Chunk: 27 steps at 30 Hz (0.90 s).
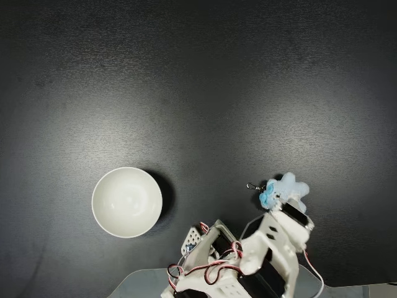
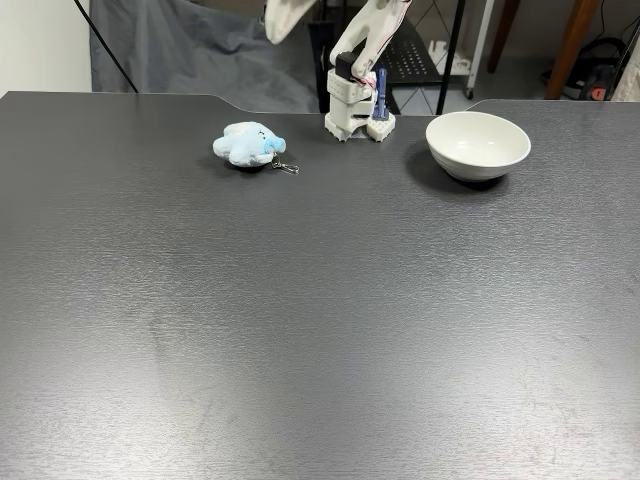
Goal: Grasp a skyblue doll and put it in the white bowl.
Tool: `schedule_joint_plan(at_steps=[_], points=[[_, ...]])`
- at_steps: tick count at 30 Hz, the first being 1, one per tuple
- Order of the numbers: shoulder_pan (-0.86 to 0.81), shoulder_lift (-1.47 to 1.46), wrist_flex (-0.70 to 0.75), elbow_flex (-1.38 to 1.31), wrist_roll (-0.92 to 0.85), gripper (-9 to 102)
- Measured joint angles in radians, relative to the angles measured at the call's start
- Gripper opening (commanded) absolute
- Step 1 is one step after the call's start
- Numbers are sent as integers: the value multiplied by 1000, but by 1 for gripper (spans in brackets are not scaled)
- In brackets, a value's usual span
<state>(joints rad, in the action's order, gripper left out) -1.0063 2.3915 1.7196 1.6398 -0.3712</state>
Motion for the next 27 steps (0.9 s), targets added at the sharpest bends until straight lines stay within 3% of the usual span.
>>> schedule_joint_plan(at_steps=[10, 17, 27], points=[[-301, -66, 0, 0, -374, -1], [-311, -255, 0, 0, -525, -1], [-311, -540, 0, 0, -549, -1]])
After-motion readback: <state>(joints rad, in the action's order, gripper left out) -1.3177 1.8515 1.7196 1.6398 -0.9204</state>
